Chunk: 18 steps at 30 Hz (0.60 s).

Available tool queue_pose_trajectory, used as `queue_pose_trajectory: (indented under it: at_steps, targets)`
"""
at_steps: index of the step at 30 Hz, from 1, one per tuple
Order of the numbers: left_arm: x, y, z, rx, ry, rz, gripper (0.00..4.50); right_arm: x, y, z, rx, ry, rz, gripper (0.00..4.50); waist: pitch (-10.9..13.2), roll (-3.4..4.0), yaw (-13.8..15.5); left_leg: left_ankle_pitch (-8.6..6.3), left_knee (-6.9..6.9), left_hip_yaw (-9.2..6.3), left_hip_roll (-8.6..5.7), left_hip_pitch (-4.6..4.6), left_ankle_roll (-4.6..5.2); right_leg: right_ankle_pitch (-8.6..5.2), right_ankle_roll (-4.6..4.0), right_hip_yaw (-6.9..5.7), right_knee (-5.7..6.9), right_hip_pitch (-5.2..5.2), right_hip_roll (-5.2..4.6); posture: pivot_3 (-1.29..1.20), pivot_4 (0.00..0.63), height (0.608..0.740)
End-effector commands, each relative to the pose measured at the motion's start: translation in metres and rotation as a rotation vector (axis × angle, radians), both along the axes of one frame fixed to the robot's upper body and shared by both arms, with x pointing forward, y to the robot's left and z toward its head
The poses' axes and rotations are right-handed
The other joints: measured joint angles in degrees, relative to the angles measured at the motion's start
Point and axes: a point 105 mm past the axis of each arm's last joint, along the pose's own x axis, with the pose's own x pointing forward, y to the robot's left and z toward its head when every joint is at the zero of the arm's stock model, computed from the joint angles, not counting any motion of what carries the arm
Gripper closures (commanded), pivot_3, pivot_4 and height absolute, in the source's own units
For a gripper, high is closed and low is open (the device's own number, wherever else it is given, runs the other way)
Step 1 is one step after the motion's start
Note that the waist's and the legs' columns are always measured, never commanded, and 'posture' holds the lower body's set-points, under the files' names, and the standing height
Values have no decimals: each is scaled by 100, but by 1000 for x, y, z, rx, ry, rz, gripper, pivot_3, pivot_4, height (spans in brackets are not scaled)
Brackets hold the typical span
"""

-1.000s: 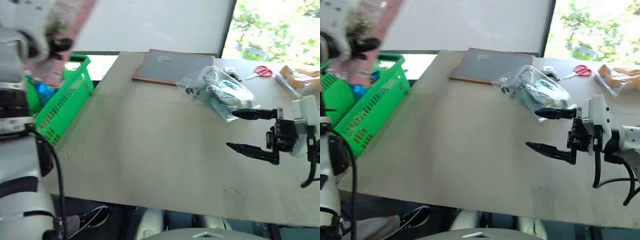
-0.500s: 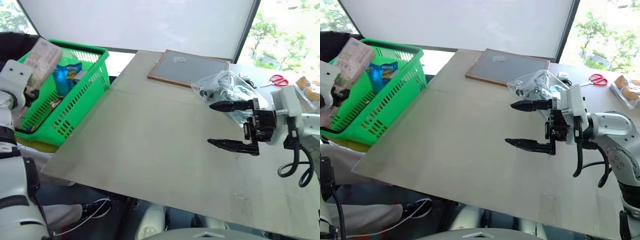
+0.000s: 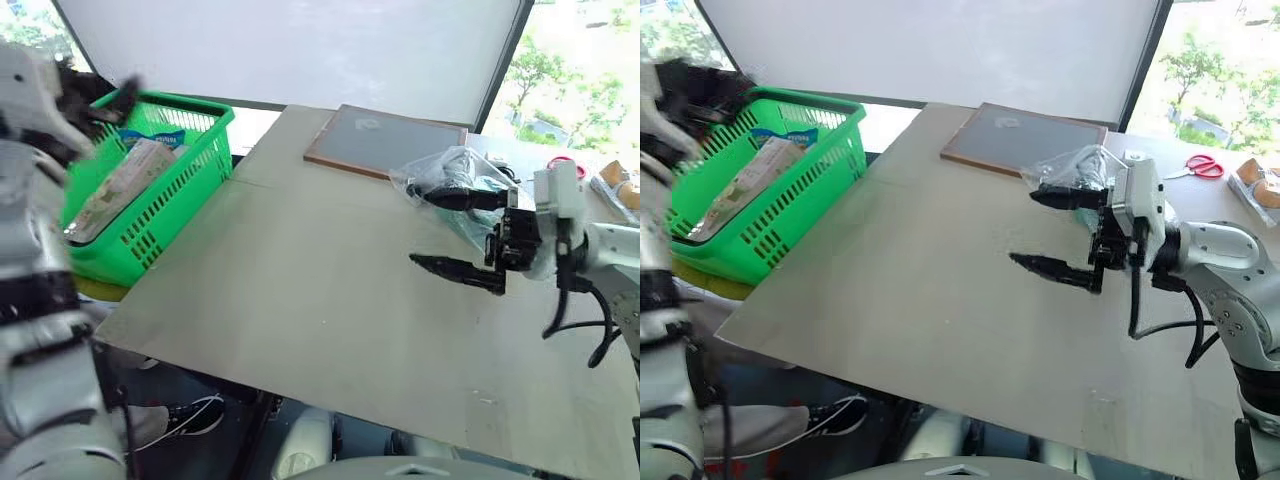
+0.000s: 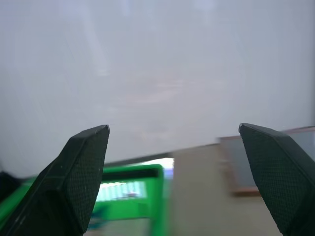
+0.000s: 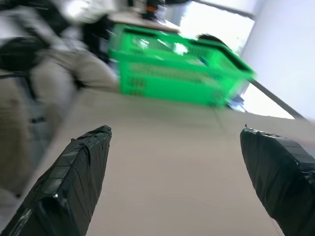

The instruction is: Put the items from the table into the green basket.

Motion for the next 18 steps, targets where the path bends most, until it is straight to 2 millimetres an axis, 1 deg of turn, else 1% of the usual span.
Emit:
queue_pose_trajectory:
  at_steps: [1, 2, 4, 5, 6, 7, 10, 13, 15, 18]
  targets:
    - [-34, -39, -30, 123, 180, -168, 109, 1, -20, -13, -61, 60, -114, 0, 2, 7, -25, 0, -1, 0, 0, 5, 0, -1, -1, -2, 2, 6, 0, 204, 33, 740]
    - [-42, -39, -41, 143, 239, -172, 109, -1, -26, -19, -99, 71, -135, 0, 5, 15, -47, 1, -1, 0, 0, 5, 0, -1, -1, -2, 1, 6, 2, 201, 36, 740]
    - [-61, -38, -56, 161, 352, -268, 109, -9, -42, -31, -184, 109, -184, 0, 12, 28, -74, 2, -2, -3, 1, 9, 1, -2, -3, -5, 5, 9, 6, 183, 43, 740]
    - [-70, -34, -63, 181, 405, -300, 109, -18, -50, -34, -193, 145, -176, 0, 18, 37, -80, -1, -2, -9, 3, 10, 6, -3, -5, -12, 7, 10, 8, 178, 45, 740]
    - [-78, -30, -68, 205, 433, -321, 109, -26, -57, -35, -198, 161, -165, 0, 34, 61, -86, -5, -2, -14, 3, 24, 13, -4, -7, -17, 4, 30, 9, 167, 51, 740]
    - [-83, -26, -72, 222, 461, -329, 109, -32, -64, -33, -196, 167, -162, 0, 42, 69, -87, -8, -2, -16, 4, 48, 16, -7, -11, -22, -5, 58, 7, 158, 55, 740]
    - [-93, -16, -78, 233, 506, -336, 109, -44, -83, -31, -210, 186, -202, 0, 79, 123, -99, -11, -9, -16, 4, 105, 17, -16, -21, -26, -22, 119, 0, 132, 63, 740]
    - [-95, -11, -80, 263, 511, -326, 109, -60, -102, -40, -281, 251, -242, 0, 87, 139, -92, -24, -12, -12, 5, 125, -6, -20, -27, -42, -25, 143, -16, 117, 69, 740]
    - [-90, -11, -80, 273, 492, -318, 109, -68, -112, -46, -307, 292, -272, 0, 91, 142, -83, -23, -13, -8, 8, 124, -6, -21, -28, -54, -27, 146, -24, 103, 72, 740]
    - [-83, -20, -81, 298, 470, -344, 109, -73, -128, -51, -327, 321, -336, 0, 92, 146, -106, -23, -13, -7, 8, 115, -5, -22, -28, -58, -37, 147, -26, 83, 70, 740]
